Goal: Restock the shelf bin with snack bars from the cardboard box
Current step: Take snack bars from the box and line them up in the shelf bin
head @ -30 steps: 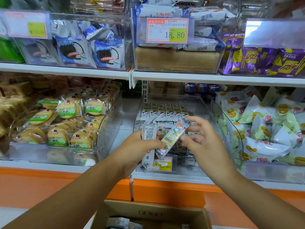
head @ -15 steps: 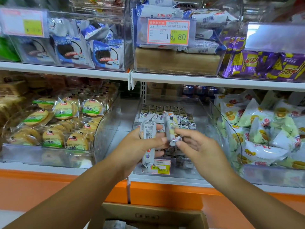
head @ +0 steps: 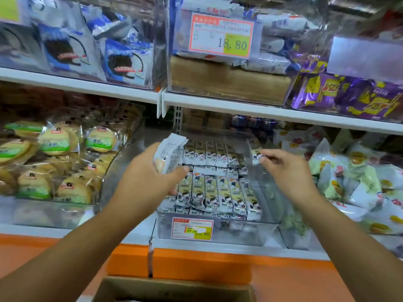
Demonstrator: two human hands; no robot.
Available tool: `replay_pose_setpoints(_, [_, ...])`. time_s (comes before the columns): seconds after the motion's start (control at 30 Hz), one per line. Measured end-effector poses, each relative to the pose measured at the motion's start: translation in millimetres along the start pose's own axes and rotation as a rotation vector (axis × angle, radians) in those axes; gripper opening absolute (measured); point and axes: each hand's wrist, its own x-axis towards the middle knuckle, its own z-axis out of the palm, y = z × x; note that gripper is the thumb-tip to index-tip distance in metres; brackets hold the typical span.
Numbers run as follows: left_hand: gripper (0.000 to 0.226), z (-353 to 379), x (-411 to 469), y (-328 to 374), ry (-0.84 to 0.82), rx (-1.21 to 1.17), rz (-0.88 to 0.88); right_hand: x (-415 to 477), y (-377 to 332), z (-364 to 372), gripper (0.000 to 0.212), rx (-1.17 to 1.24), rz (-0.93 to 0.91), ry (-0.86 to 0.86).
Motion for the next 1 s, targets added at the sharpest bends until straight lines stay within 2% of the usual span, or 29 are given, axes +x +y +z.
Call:
replay_pose_setpoints(0.17, [0.028,-18,11,-15,0.124,0.197,-0.004,26,0,15,0.025,-0.174,-0.041,-0.092])
replay_pose_setpoints(0.33, [0.031,-17,12,-30,0.080,0.249,-0.097,44,-6,24,0.027,-0.385,-0.052,-0.246])
replay_pose_setpoints(0.53, [0.023,-16,15,-37,0.045,0.242,-0.063,52,-4,27,0.037,-0.597,-0.073,-0.430])
replay_pose_setpoints(0.7, [0.020,-17,13,-39,0.044,0.194,-0.081,56,1,31,0.044,-0.677,-0.128,-0.444])
replay_pose_setpoints(0.8, [0.019,-16,13,-40,0.047,0.194,-0.081,59,9,33,0.044,-0.764,-0.098,-0.416])
replay_pose_setpoints(1.0, [0.020,-15,11,-39,0.034,0.185,-0.103,62,14,32,0.043,-0.644,-0.080,-0.442])
